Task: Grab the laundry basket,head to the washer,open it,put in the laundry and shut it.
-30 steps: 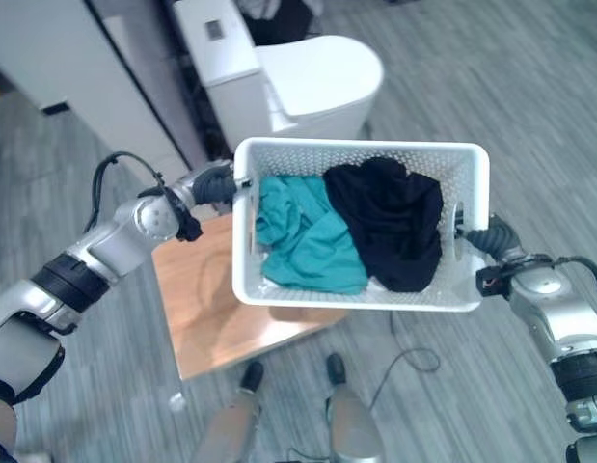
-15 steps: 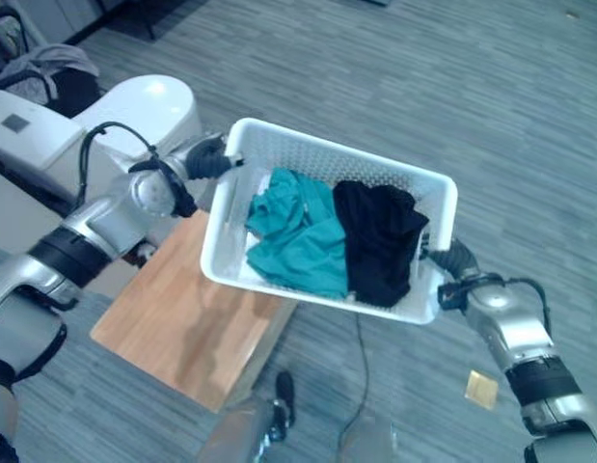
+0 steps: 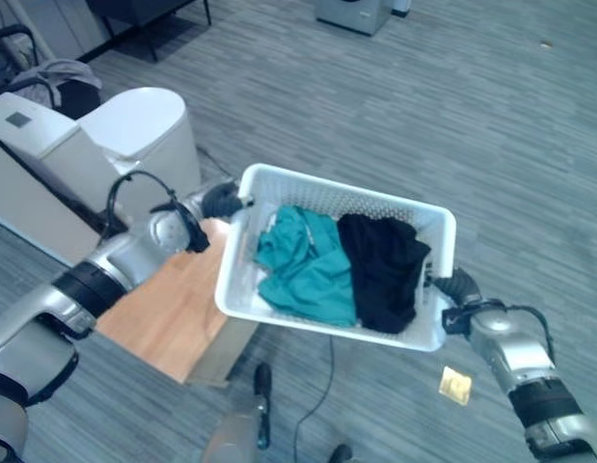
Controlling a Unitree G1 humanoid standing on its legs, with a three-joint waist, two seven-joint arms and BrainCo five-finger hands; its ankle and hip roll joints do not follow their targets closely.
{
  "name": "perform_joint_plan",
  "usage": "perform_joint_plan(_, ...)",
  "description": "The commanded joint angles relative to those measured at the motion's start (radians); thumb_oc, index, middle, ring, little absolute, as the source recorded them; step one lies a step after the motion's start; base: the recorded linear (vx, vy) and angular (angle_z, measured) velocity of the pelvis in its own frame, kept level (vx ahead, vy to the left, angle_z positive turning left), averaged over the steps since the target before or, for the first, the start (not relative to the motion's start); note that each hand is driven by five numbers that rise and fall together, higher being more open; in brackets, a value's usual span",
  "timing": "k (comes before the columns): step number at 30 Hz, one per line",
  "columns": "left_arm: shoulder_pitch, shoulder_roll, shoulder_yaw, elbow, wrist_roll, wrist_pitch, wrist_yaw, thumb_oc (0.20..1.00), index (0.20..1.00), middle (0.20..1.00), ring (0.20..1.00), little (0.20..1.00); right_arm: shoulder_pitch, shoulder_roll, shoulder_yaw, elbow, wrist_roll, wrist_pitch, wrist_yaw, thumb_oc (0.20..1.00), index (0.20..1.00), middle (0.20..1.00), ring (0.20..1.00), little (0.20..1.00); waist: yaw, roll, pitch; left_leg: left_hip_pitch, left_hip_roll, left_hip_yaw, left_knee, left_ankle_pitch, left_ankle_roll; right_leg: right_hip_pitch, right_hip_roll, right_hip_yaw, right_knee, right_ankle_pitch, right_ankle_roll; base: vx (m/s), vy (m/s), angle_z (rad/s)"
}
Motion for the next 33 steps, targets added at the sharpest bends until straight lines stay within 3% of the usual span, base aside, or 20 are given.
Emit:
perform_joint_plan(1,-0.185,-0.042,0.083,0.048,-0.019,-0.074,0.036,0.2,0.2,0.2,0.2,0.2,-0.144,-0.033,-0.068,-0.157,0.088,-0.159,0.046,0.2,0.2,0.2,0.2,0.2,-0.013,-0.061,-0.014,0.05,0.021,0.029,0.083,-0.19,-0.064,-0.018,-0.074,0.064,-0.099,0.041,0.025,-0.03,-0.109,0.32)
perform_joint_plan(3,-0.183,-0.045,0.084,0.055,-0.017,-0.076,0.037,0.2,0.2,0.2,0.2,0.2,-0.127,-0.038,-0.081,-0.159,0.094,-0.166,0.045,0.2,0.2,0.2,0.2,0.2,-0.02,-0.054,-0.011,0.057,0.034,0.024,0.078,-0.174,-0.073,-0.008,-0.057,0.061,-0.102,0.033,0.012,-0.06,-0.158,0.28)
perform_joint_plan(7,-0.193,-0.015,0.075,0.088,-0.031,-0.067,0.036,0.2,0.2,0.2,0.2,0.2,-0.117,-0.048,-0.077,-0.125,0.118,-0.171,0.042,0.2,0.2,0.2,0.2,0.2,-0.036,-0.04,-0.005,0.11,0.117,0.03,0.03,-0.109,-0.11,0.018,0.02,0.066,-0.102,-0.001,-0.035,-0.08,-0.292,0.17)
perform_joint_plan(10,-0.194,0.027,0.083,0.083,-0.043,-0.064,0.031,0.2,0.2,0.2,0.2,0.2,-0.124,-0.075,-0.067,-0.116,0.125,-0.164,0.046,0.2,0.2,0.2,0.2,0.2,-0.038,-0.04,0.019,0.107,0.139,0.01,0.096,-0.131,-0.101,0.023,0.04,0.091,-0.087,-0.013,-0.054,-0.04,-0.191,-0.02)
perform_joint_plan(13,-0.182,0.066,0.086,0.066,-0.073,-0.072,0.023,0.2,0.2,0.2,0.2,0.2,-0.151,-0.102,-0.044,-0.122,0.135,-0.157,0.059,0.2,0.2,0.2,0.2,0.2,-0.021,-0.04,0.046,0.056,0.048,-0.073,0.174,-0.174,-0.075,0.024,0.028,0.097,-0.07,-0.013,-0.055,-0.02,-0.096,-0.3)
perform_joint_plan(16,-0.175,0.095,0.082,0.048,-0.09,-0.073,0.013,0.2,0.2,0.2,0.2,0.2,-0.169,-0.099,-0.021,-0.117,0.127,-0.149,0.065,0.2,0.2,0.2,0.2,0.2,-0.014,-0.04,0.045,0.008,0.018,-0.054,0.193,-0.178,-0.067,0.026,0.027,0.097,-0.061,-0.021,-0.051,0.08,-0.05,-0.26)
perform_joint_plan(17,-0.169,0.116,0.085,0.032,-0.101,-0.074,0.012,0.2,0.2,0.2,0.2,0.2,-0.173,-0.094,-0.005,-0.123,0.119,-0.145,0.066,0.2,0.2,0.2,0.2,0.2,0.001,-0.04,0.043,-0.041,-0.019,-0.049,0.172,-0.176,-0.057,0.024,0.034,0.113,-0.047,-0.035,-0.053,0.19,-0.055,-0.42)
perform_joint_plan(21,-0.168,0.141,0.085,0.033,-0.111,-0.076,0.008,0.2,0.2,0.2,0.2,0.2,-0.181,-0.095,0.011,-0.146,0.122,-0.153,0.072,0.2,0.2,0.2,0.2,0.2,0.014,-0.044,0.035,-0.075,-0.072,-0.06,0.089,-0.171,-0.049,0.031,0.055,0.135,-0.027,-0.065,-0.053,0.2,-0.048,-0.32)
perform_joint_plan(25,-0.128,0.165,0.119,0.016,-0.114,-0.075,0.001,0.2,0.2,0.2,0.2,0.2,-0.195,-0.085,0.033,-0.165,0.122,-0.156,0.081,0.2,0.2,0.2,0.2,0.2,0.024,-0.053,0.02,-0.125,-0.099,0.026,0.034,-0.163,-0.038,0.057,0.074,0.157,-0.015,-0.102,-0.048,0.4,-0.021,-0.24)
perform_joint_plan(26,-0.1,0.191,0.152,-0.004,-0.117,-0.069,-0.006,0.2,0.2,0.2,0.2,0.2,-0.194,-0.06,0.042,-0.187,0.115,-0.142,0.094,0.2,0.2,0.2,0.2,0.2,0.031,-0.068,-0.003,-0.109,-0.101,0.074,0.031,-0.173,-0.023,0.087,0.074,0.186,-0.012,-0.13,-0.04,0.7,0.004,-0.29)
perform_joint_plan(27,-0.095,0.199,0.16,-0.011,-0.108,-0.07,-0.003,0.2,0.2,0.2,0.2,0.2,-0.191,-0.048,0.044,-0.191,0.109,-0.141,0.098,0.2,0.2,0.2,0.2,0.2,0.038,-0.082,-0.018,-0.102,-0.105,0.067,0.032,-0.161,-0.01,0.093,0.073,0.193,0.001,-0.136,-0.036,0.7,0.036,-0.29)
perform_joint_plan(28,-0.087,0.216,0.166,-0.018,-0.103,-0.068,-0.004,0.2,0.2,0.2,0.2,0.2,-0.188,-0.035,0.042,-0.2,0.104,-0.142,0.102,0.2,0.2,0.2,0.2,0.2,0.045,-0.089,-0.028,-0.109,-0.103,0.061,0.041,-0.139,0.004,0.084,0.071,0.202,0.025,-0.13,-0.034,0.56,0.042,-0.47)
perform_joint_plan(29,-0.082,0.231,0.169,-0.027,-0.099,-0.067,-0.009,0.2,0.2,0.2,0.2,0.2,-0.179,-0.024,0.037,-0.208,0.104,-0.137,0.114,0.2,0.2,0.2,0.2,0.2,0.054,-0.113,-0.035,-0.1,-0.123,0.044,0.065,-0.157,0.007,0.087,0.048,0.214,0.069,-0.124,-0.015,0.53,0.079,-0.52)
perform_joint_plan(31,-0.073,0.233,0.171,-0.03,-0.091,-0.067,-0.008,0.2,0.2,0.2,0.2,0.2,-0.175,0.011,0.041,-0.202,0.096,-0.138,0.127,0.2,0.2,0.2,0.2,0.2,0.065,-0.147,-0.043,-0.083,-0.16,0.059,0.103,-0.192,0.04,0.063,-0.006,0.215,0.208,0.029,0.076,0.51,0.136,-0.44)
perform_joint_plan(32,-0.068,0.225,0.169,-0.027,-0.087,-0.064,-0.007,0.2,0.2,0.2,0.2,0.2,-0.183,0.03,0.045,-0.191,0.079,-0.134,0.128,0.2,0.2,0.2,0.2,0.2,0.061,-0.139,-0.032,-0.065,-0.156,0.084,0.12,-0.2,0.066,0.011,-0.037,0.204,0.348,0.147,0.115,0.43,0.155,-0.19)
perform_joint_plan(33,-0.066,0.218,0.174,-0.025,-0.084,-0.063,-0.005,0.2,0.2,0.2,0.2,0.2,-0.191,0.041,0.048,-0.177,0.061,-0.128,0.128,0.2,0.2,0.2,0.2,0.2,0.052,-0.132,-0.024,-0.039,-0.152,0.092,0.126,-0.224,0.078,-0.025,-0.058,0.202,0.471,0.215,0.135,0.39,0.125,-0.13)
